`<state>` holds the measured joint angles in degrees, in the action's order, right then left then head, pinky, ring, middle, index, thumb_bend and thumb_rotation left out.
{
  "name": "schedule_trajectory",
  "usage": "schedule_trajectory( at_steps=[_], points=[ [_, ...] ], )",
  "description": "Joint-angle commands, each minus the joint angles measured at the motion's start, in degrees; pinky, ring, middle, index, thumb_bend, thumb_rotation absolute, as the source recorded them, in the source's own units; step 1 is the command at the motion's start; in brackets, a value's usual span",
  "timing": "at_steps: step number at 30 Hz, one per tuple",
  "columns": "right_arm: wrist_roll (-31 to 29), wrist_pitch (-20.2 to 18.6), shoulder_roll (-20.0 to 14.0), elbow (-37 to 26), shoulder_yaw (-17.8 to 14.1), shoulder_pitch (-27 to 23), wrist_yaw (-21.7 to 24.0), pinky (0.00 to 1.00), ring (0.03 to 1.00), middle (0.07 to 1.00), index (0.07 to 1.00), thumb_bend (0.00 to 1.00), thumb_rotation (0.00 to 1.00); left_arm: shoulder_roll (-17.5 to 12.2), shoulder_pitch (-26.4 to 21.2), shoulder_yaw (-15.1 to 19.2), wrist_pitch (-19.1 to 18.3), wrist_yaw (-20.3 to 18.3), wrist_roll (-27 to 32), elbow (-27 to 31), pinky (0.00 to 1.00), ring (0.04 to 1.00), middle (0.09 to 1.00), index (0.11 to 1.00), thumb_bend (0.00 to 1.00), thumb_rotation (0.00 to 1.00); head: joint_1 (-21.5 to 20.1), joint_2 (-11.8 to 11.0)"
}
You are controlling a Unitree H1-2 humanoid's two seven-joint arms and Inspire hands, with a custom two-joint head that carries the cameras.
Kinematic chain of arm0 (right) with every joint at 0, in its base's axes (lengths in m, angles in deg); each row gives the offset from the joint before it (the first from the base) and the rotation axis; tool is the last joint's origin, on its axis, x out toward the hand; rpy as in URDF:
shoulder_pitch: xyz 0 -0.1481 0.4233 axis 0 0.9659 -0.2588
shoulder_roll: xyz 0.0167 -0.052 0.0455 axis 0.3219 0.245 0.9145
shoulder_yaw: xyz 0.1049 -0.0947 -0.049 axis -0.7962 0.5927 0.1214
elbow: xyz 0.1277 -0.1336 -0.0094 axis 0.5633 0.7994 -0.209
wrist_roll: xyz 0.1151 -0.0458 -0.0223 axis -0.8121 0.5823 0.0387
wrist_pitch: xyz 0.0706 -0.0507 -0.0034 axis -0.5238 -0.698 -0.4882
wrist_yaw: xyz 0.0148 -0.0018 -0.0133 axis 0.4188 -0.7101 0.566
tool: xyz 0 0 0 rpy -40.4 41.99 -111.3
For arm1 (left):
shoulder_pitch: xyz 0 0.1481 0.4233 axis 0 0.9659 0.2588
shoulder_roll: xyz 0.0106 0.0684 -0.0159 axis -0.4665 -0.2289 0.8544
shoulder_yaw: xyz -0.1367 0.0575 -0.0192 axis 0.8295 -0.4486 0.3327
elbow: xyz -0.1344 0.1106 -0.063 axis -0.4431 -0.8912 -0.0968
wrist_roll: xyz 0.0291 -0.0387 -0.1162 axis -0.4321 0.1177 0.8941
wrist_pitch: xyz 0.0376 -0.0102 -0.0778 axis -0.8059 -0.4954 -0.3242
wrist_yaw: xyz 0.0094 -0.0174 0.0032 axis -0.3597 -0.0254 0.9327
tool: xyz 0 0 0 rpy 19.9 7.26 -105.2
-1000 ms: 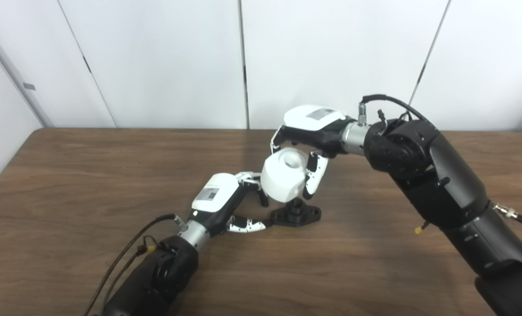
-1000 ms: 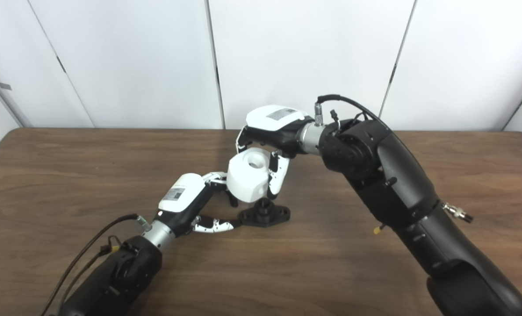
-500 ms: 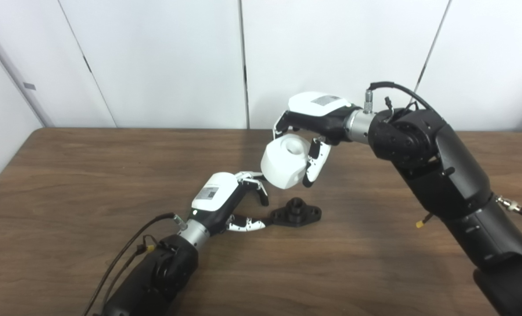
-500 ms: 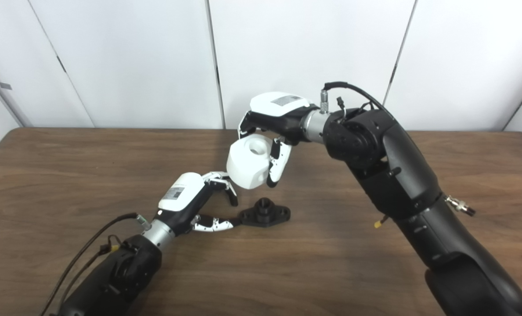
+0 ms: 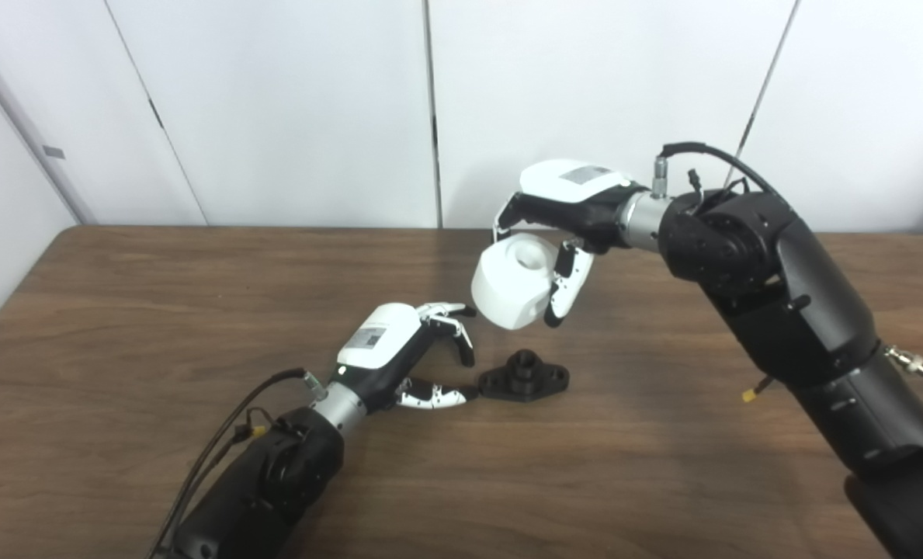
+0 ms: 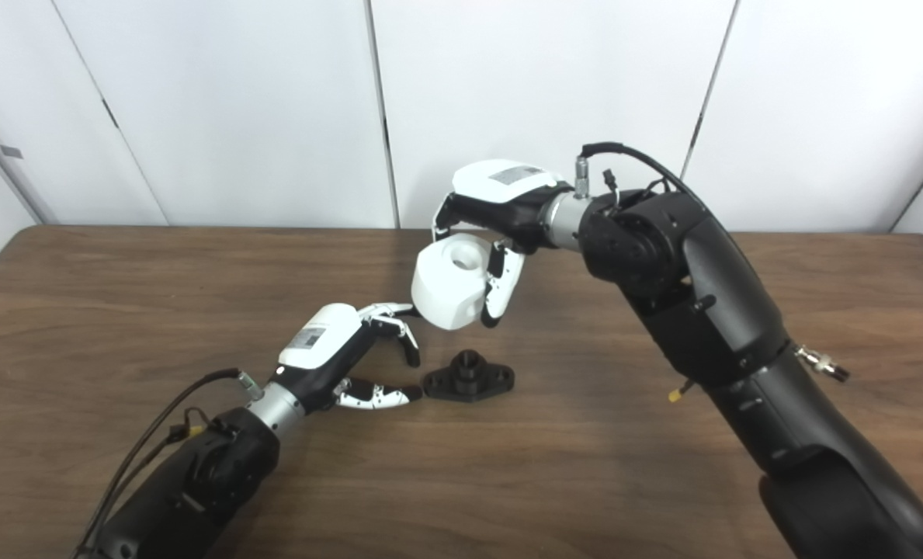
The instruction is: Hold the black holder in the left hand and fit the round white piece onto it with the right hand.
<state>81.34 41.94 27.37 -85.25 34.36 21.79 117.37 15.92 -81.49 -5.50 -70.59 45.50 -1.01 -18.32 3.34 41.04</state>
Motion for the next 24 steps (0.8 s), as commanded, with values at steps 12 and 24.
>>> schedule_trajectory(
  at_steps=[12, 24],
  points=[
    [-0.09, 0.05, -1.17, -0.94, -1.56, -3.93, -2.14, 0.76, 0.833, 0.756, 0.482, 0.52, 0.13, -0.93, 1.28, -2.07, -2.56, -9.43, 0.51, 0.29, 0.73, 0.885, 0.879, 0.540, 1.00, 0.31, -0.07, 0.19],
    [0.34, 0.12, -1.36, -0.79, -1.50, -3.66, -2.39, 0.75, 0.825, 0.756, 0.482, 0.52, 0.13, -0.43, 1.54, -1.98, -2.74, -7.54, -2.65, 0.03, 0.71, 0.886, 0.890, 0.603, 1.00, 0.33, -0.05, 0.40]
  ],
)
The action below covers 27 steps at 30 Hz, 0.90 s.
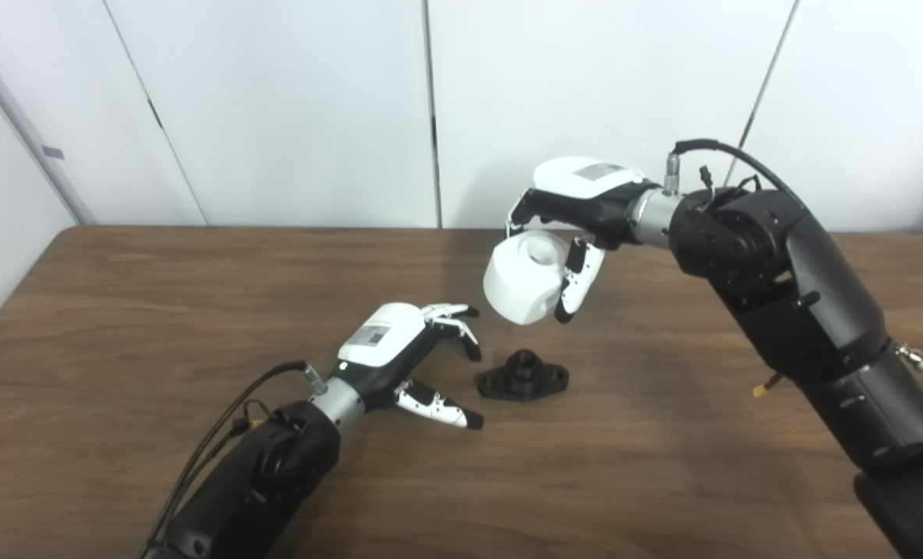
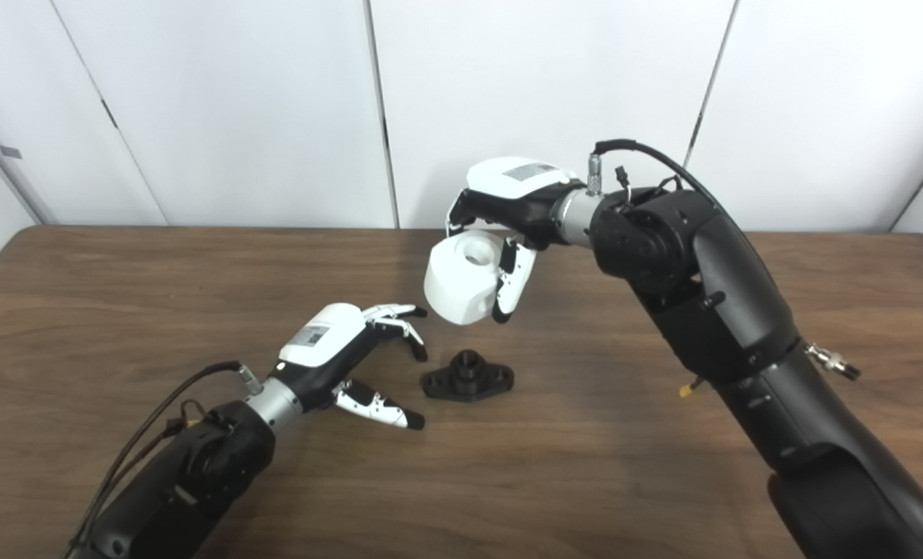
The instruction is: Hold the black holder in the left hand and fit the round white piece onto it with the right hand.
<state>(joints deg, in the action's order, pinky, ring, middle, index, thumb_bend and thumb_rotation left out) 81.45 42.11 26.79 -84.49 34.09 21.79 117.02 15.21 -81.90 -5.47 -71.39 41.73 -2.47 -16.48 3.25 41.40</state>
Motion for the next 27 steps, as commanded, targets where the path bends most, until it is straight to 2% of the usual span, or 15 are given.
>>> schedule_trajectory(
  at_steps=[1, 6, 12, 27],
  points=[
    [0.33, -0.36, -0.72, -1.67, -1.23, -3.65, -1.89, 0.76, 0.828, 0.757, 0.482, 0.52, 0.13, 0.37, 1.99, -1.94, -1.81, -3.36, -1.51, -1.90, 0.70, 0.884, 0.890, 0.603, 1.00, 0.33, 0.02, 0.05],
    [0.13, -0.60, -0.55, -1.80, -1.31, -3.58, -1.94, 0.76, 0.828, 0.759, 0.482, 0.52, 0.13, 1.08, 1.95, -1.60, -0.23, -0.02, -3.15, -3.45, 0.67, 0.864, 0.882, 0.595, 1.00, 0.35, -0.06, 0.14],
    [0.45, -0.92, -0.58, -2.19, -1.29, -3.30, -1.89, 0.76, 0.826, 0.758, 0.482, 0.52, 0.13, 2.02, 1.51, -1.46, 0.07, 1.40, -3.22, -4.90, 0.68, 0.869, 0.883, 0.594, 1.00, 0.35, -0.17, 0.31],
    [0.80, -2.51, -0.62, -3.00, -1.30, -2.78, -1.55, 0.80, 0.861, 0.769, 0.483, 0.52, 0.13, 3.67, 0.33, -2.04, -0.16, 1.18, -2.87, -6.17, 0.65, 0.870, 0.877, 0.576, 1.00, 0.32, -0.87, 0.94]
  ],
)
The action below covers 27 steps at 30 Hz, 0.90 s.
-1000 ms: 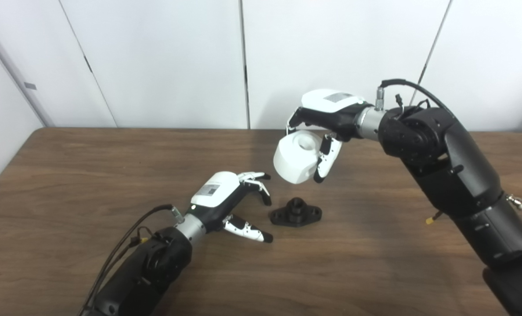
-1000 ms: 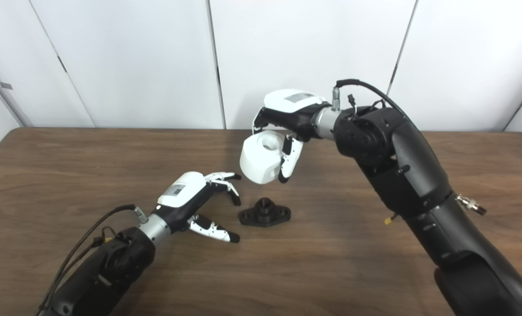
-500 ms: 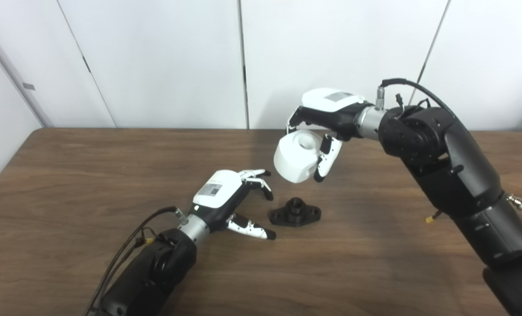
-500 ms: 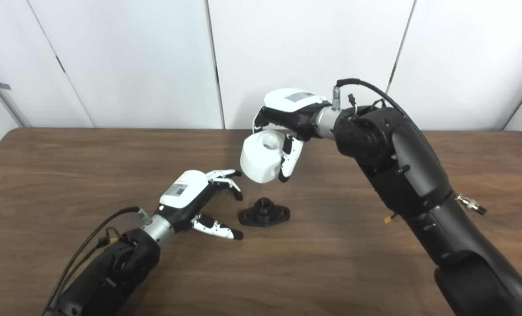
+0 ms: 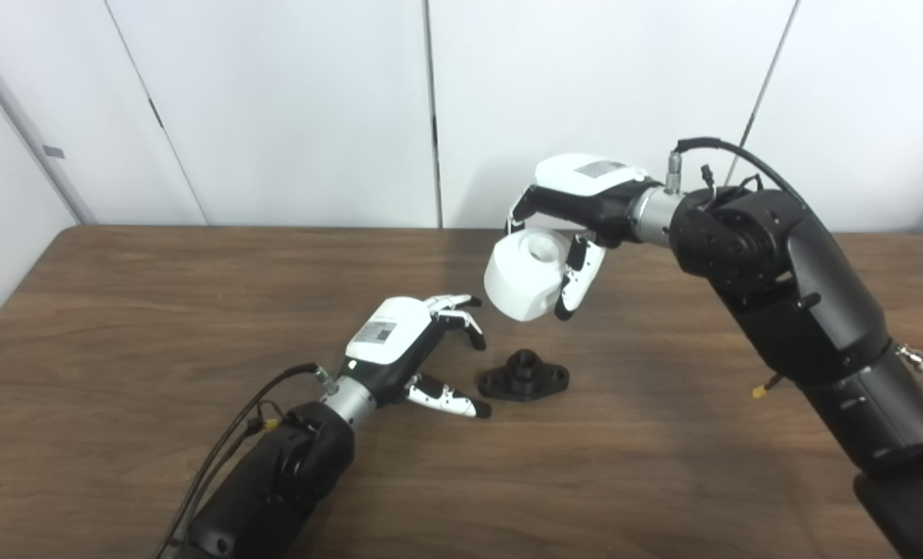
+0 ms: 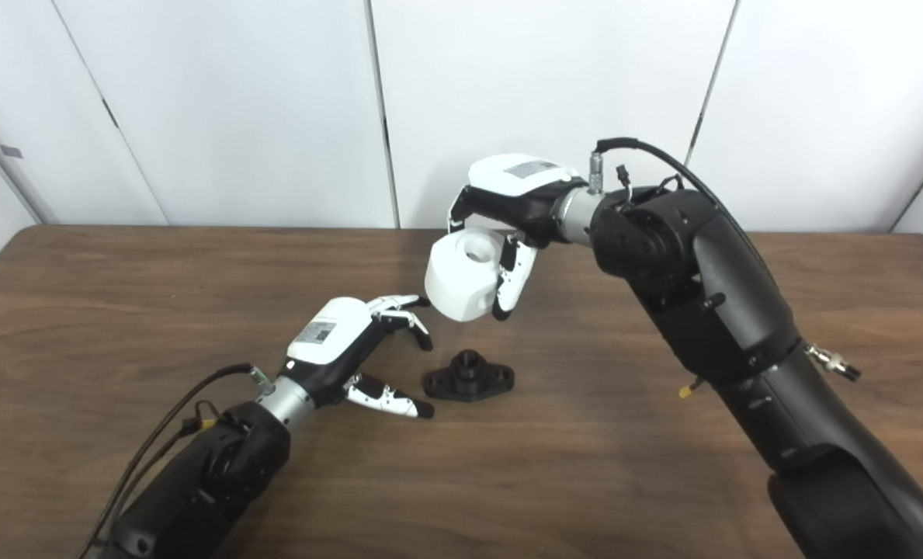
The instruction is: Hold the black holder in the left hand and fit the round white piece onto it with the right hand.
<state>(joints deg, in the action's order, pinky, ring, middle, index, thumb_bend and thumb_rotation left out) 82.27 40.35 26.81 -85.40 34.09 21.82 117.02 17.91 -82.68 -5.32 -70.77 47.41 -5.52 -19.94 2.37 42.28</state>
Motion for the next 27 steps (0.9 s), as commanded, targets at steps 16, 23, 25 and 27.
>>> schedule_trajectory(
  at_steps=[16, 23, 25, 27],
  points=[
    [-0.84, -0.28, -0.79, -1.46, -1.60, -3.21, -1.71, 0.77, 0.835, 0.758, 0.482, 0.52, 0.13, 2.55, 0.13, -2.85, -0.62, -5.00, 0.74, -3.56, 0.64, 0.858, 0.866, 0.550, 1.00, 0.29, -0.40, 0.26],
    [-0.54, -0.47, -0.70, -1.72, -1.51, -3.31, -1.59, 0.76, 0.832, 0.758, 0.482, 0.52, 0.13, 2.68, 0.05, -3.20, -0.61, -5.08, 1.28, -3.48, 0.64, 0.857, 0.864, 0.547, 1.00, 0.29, -0.43, 0.34],
    [-0.66, -0.73, -0.62, -1.85, -1.56, -3.32, -1.40, 0.76, 0.831, 0.757, 0.482, 0.52, 0.13, 2.73, 0.09, -3.24, -0.80, -5.30, 1.63, -3.35, 0.65, 0.859, 0.865, 0.550, 0.99, 0.29, -0.49, 0.40],
    [-0.57, -0.98, -0.58, -1.99, -1.54, -3.35, -1.26, 0.77, 0.832, 0.758, 0.482, 0.52, 0.13, 2.74, 0.12, -3.31, -0.96, -5.51, 1.92, -3.19, 0.65, 0.860, 0.863, 0.552, 0.99, 0.29, -0.42, 0.44]
  ],
)
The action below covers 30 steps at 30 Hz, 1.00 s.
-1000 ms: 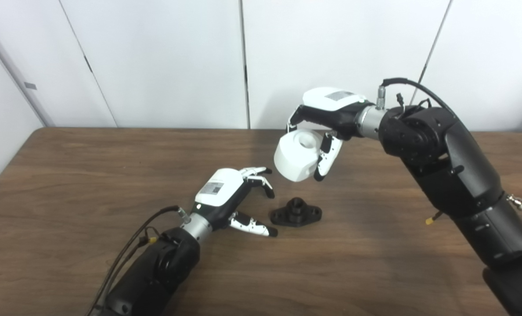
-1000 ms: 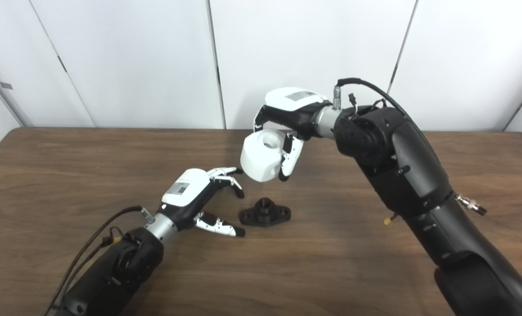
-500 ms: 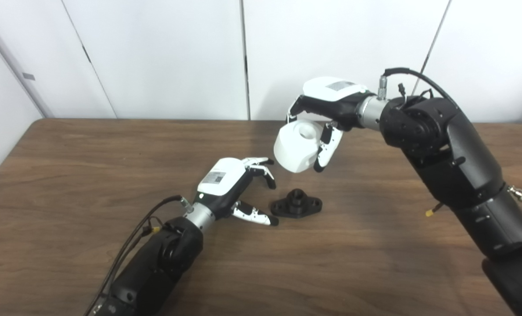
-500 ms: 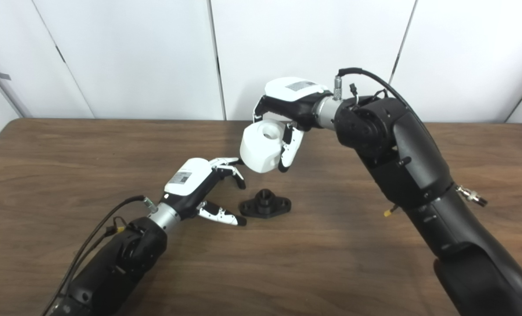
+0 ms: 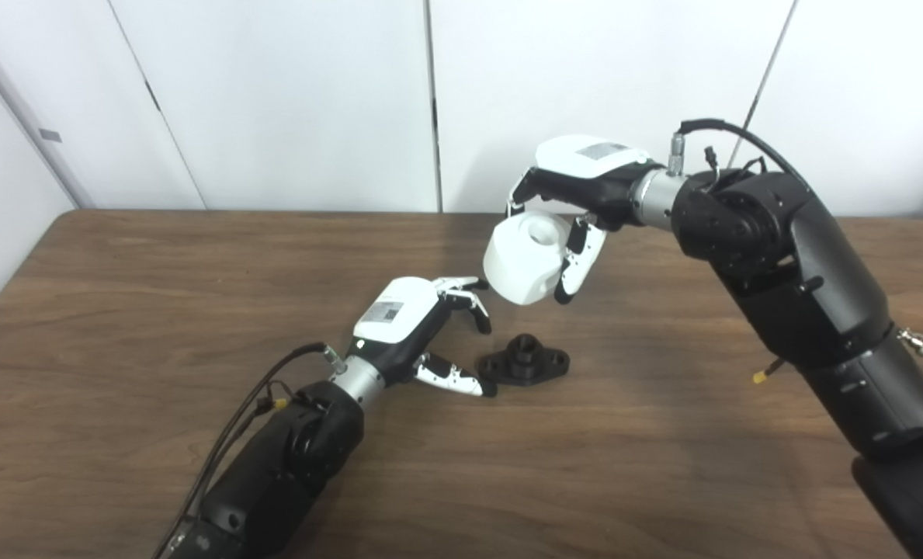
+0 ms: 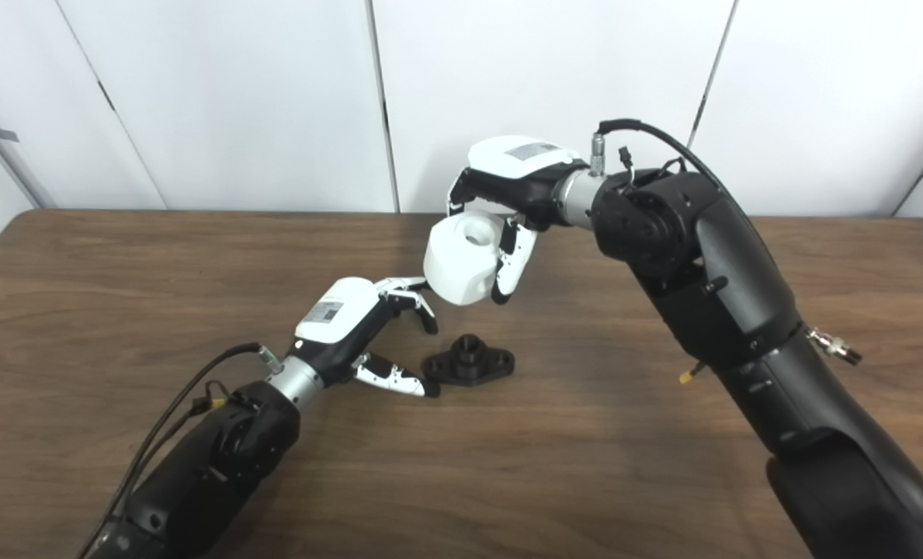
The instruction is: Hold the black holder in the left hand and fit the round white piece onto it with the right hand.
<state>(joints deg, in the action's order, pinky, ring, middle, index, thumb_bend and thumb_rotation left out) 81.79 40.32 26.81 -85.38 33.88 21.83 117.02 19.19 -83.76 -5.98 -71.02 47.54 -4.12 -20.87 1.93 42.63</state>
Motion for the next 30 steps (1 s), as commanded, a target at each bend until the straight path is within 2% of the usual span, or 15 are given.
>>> schedule_trajectory(
  at_steps=[1, 20, 30],
  points=[
    [-0.03, -0.97, -0.58, -2.05, -1.30, -3.37, -1.26, 0.77, 0.834, 0.759, 0.482, 0.52, 0.13, 1.46, 1.19, -2.73, -0.94, -5.90, 0.58, -2.12, 0.65, 0.862, 0.864, 0.554, 0.99, 0.29, -0.03, 0.12],
    [0.11, -1.02, -0.76, -2.27, -1.26, -3.17, -1.45, 0.78, 0.841, 0.762, 0.483, 0.52, 0.13, 2.61, 0.54, -3.94, -0.60, -6.16, 0.71, -2.99, 0.66, 0.861, 0.862, 0.547, 0.97, 0.30, -0.23, 0.22],
    [0.01, -1.79, -0.59, -2.52, -1.15, -3.31, -1.32, 0.78, 0.836, 0.760, 0.482, 0.52, 0.13, 2.39, -0.06, -5.50, -2.53, -7.71, -0.36, -3.20, 0.67, 0.878, 0.872, 0.550, 0.96, 0.31, -0.31, 0.55]
  ],
)
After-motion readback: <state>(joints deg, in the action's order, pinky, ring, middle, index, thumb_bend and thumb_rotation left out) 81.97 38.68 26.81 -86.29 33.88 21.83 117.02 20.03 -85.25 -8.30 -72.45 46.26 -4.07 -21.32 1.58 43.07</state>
